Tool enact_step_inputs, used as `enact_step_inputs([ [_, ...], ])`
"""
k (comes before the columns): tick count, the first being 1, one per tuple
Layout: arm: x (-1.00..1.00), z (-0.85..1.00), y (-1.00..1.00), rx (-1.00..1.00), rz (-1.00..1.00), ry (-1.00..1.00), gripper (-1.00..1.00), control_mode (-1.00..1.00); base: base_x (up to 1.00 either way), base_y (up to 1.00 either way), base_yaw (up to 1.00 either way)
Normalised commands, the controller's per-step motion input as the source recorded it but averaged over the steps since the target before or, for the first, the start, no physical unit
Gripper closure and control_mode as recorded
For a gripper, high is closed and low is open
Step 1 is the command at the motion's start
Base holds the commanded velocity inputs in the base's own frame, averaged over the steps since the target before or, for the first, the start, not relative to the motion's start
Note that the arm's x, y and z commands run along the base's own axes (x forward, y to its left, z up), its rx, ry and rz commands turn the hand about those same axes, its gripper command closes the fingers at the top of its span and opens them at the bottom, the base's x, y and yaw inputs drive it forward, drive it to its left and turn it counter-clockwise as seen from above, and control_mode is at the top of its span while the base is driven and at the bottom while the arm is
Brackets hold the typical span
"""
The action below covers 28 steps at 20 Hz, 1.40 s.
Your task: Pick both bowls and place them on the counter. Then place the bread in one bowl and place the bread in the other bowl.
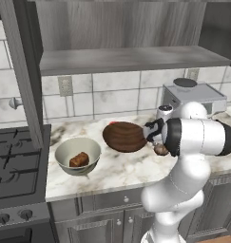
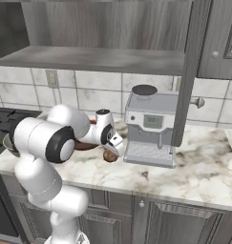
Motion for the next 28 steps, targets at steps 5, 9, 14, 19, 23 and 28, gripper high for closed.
enact_step_inputs([
  [5,-0.29,0.32,-0.10,0.00,-0.01,-0.13,1.00,-1.00,0.00,0.00,0.00],
  [9,-0.12,0.38,0.02,0.00,-0.03,-0.10,1.00,-1.00,0.00,0.00,0.00],
  [14,0.00,0.40,0.17,0.00,-0.02,-0.06,1.00,-1.00,0.00,0.00,0.00],
  [19,0.09,0.43,0.28,0.00,-0.02,0.00,1.00,-1.00,0.00,0.00,0.00],
  [23,0.12,0.47,0.22,0.00,0.00,0.00,1.00,-1.00,0.00,0.00,0.00],
  [28,0.15,0.42,0.29,0.00,-0.01,0.00,1.00,-1.00,0.00,0.00,0.00],
])
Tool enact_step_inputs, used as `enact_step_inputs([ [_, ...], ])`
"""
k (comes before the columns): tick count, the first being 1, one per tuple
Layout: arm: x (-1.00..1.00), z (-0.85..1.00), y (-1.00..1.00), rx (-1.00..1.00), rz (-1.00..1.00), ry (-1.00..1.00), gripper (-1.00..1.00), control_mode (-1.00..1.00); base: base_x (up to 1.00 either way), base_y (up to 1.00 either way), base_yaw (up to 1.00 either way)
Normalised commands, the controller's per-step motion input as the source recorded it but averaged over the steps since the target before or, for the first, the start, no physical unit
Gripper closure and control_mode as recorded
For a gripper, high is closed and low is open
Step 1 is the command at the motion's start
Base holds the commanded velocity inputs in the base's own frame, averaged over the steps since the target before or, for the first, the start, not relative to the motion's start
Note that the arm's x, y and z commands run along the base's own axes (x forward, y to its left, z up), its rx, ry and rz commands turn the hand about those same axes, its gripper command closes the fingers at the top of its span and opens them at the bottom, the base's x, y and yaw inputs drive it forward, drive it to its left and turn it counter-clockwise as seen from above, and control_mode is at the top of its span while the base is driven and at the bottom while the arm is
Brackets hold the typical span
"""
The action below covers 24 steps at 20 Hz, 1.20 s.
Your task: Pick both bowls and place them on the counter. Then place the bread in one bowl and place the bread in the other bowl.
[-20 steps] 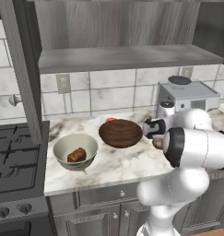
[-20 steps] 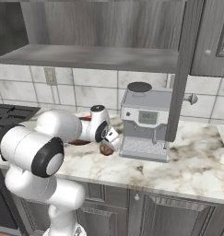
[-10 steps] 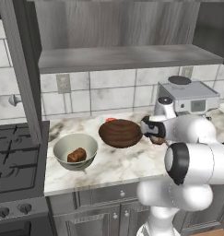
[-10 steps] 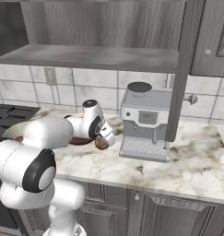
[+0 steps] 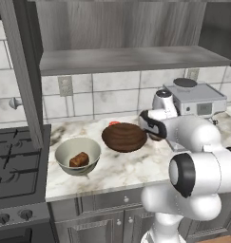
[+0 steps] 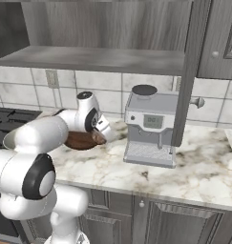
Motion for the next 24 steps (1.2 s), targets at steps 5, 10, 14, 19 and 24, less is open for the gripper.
enact_step_inputs([
  [5,0.21,0.21,0.42,0.00,-0.02,-0.03,1.00,-1.00,0.00,0.00,0.00],
  [10,0.23,0.03,0.47,0.00,0.00,-0.07,1.00,-1.00,0.00,0.00,0.00],
  [14,0.19,-0.10,0.49,0.00,0.00,-0.02,1.00,-1.00,0.00,0.00,0.00],
  [19,0.11,-0.24,0.44,0.00,0.00,0.00,1.00,-1.00,0.00,0.00,0.00],
  [24,0.12,-0.24,0.29,0.00,0.00,0.00,1.00,-1.00,0.00,0.00,0.00],
])
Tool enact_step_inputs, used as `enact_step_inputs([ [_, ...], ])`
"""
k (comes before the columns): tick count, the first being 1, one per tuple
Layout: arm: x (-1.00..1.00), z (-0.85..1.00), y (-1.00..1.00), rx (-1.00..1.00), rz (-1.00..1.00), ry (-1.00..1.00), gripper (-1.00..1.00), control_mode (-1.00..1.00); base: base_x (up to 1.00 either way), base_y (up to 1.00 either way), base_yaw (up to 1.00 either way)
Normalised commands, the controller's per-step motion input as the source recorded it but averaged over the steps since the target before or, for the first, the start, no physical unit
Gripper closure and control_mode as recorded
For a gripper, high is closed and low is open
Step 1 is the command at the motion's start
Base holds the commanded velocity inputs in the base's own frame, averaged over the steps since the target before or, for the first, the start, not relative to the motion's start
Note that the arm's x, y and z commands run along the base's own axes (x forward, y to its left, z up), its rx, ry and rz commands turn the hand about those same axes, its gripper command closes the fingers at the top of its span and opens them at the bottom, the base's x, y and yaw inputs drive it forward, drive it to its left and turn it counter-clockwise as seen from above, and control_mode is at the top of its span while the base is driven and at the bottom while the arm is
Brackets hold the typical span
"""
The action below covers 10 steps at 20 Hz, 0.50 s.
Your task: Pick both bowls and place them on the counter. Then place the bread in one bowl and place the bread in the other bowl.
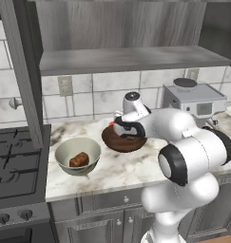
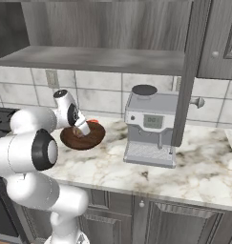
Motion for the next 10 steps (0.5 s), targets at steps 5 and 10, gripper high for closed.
enact_step_inputs([
  [5,0.17,-0.19,0.16,0.00,0.00,0.00,1.00,-1.00,0.00,0.00,0.00],
  [10,0.10,-0.17,0.12,0.02,0.00,0.00,1.00,-1.00,0.00,0.00,0.00],
])
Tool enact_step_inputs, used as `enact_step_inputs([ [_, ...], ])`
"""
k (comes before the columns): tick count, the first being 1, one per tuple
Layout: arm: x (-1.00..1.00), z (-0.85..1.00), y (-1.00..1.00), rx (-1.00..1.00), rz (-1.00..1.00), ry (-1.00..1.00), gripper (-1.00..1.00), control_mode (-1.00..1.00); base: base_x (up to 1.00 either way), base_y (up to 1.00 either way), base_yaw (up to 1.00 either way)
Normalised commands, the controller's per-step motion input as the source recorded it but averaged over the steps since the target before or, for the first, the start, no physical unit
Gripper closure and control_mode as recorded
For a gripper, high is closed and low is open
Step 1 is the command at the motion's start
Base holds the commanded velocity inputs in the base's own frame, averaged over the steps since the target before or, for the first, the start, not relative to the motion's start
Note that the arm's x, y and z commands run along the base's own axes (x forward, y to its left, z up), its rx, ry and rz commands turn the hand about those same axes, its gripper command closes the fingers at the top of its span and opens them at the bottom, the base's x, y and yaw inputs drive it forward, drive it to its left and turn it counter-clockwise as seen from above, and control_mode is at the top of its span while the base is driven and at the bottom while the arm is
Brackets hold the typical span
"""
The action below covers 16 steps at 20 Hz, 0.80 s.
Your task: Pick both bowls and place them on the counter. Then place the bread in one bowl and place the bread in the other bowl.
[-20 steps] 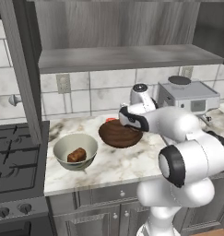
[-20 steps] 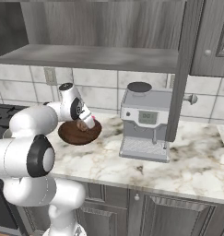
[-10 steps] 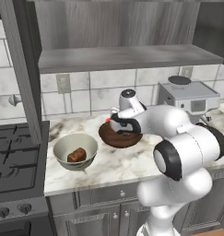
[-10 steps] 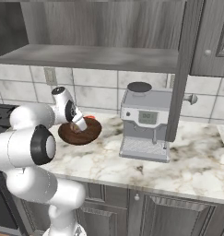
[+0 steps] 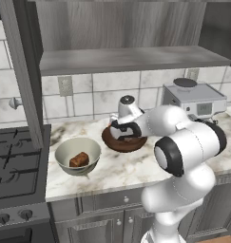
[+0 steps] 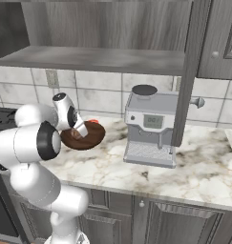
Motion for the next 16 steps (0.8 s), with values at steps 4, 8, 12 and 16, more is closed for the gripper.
enact_step_inputs([
  [4,0.07,-0.18,0.10,0.05,0.00,0.02,1.00,-1.00,0.00,0.00,0.00],
  [8,0.03,-0.15,0.03,0.04,0.00,0.04,1.00,-1.00,0.00,0.00,0.00],
  [12,0.00,-0.11,0.00,0.03,0.00,0.03,1.00,-1.00,0.00,0.00,0.00],
  [16,0.00,-0.09,0.00,0.02,0.00,0.01,1.00,-1.00,0.00,0.00,0.00],
])
